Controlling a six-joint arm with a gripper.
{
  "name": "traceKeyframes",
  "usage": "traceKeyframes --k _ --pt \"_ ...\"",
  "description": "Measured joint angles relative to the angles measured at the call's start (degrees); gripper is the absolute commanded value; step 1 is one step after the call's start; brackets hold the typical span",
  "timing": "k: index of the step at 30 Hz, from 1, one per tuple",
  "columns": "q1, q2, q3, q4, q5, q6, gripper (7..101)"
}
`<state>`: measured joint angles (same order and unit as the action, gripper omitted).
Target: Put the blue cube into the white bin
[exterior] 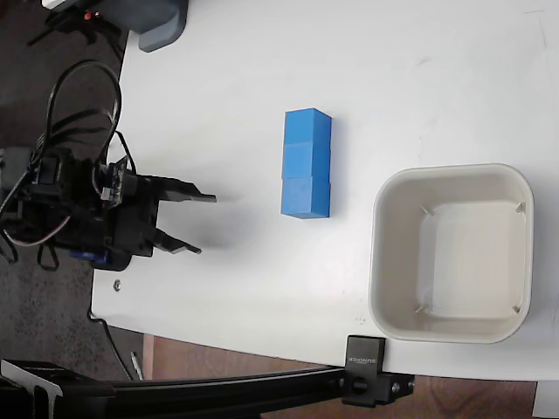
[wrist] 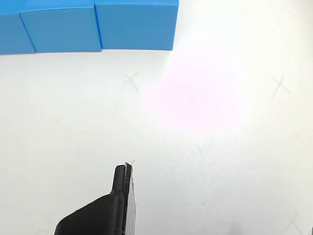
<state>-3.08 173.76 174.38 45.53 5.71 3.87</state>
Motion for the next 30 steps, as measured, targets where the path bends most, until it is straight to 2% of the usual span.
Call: traceKeyframes --k 30 --pt "1.3 0.0 0.0 0.0 -1.9 -0.6 100.3"
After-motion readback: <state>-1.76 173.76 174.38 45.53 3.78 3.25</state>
